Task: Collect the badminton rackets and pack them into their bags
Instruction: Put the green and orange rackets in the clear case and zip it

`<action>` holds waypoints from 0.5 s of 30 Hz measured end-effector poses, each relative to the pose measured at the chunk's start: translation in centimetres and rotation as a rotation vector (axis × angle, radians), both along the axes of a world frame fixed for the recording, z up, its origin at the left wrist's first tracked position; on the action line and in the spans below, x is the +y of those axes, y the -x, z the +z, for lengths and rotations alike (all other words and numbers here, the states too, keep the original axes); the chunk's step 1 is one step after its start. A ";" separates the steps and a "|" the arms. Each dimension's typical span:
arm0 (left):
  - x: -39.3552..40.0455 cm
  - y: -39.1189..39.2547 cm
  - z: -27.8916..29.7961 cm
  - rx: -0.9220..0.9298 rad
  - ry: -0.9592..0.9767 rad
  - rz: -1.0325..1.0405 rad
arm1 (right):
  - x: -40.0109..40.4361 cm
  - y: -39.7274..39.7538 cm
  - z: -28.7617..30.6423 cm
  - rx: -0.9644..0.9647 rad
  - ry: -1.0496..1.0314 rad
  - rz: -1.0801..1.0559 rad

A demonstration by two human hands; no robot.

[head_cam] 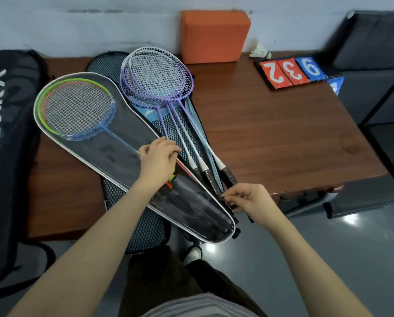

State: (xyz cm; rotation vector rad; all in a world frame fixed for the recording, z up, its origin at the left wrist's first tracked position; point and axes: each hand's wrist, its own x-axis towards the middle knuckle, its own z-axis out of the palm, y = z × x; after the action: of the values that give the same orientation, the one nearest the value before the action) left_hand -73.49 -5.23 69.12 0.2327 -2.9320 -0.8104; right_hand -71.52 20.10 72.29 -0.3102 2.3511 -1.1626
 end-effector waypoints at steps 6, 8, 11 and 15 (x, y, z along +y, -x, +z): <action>5.8 -5.4 0.1 0.018 0.024 -0.414 | -0.3 0.7 0.1 0.081 0.036 0.037; 5.8 -5.5 0.1 0.047 -0.013 -0.412 | -0.3 0.4 -0.1 0.107 0.006 0.064; 5.2 -4.7 0.5 0.143 0.011 -0.422 | 0.5 0.4 0.4 0.146 -0.069 0.057; 5.0 -3.4 1.8 0.196 -0.034 -0.378 | 3.2 0.3 1.7 0.168 -0.043 -0.018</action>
State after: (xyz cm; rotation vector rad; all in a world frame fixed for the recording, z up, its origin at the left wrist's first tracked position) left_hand -70.07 -0.18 70.89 -0.3896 -2.8119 -0.8685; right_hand -71.80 23.29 74.01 -0.3857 2.5251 -1.1313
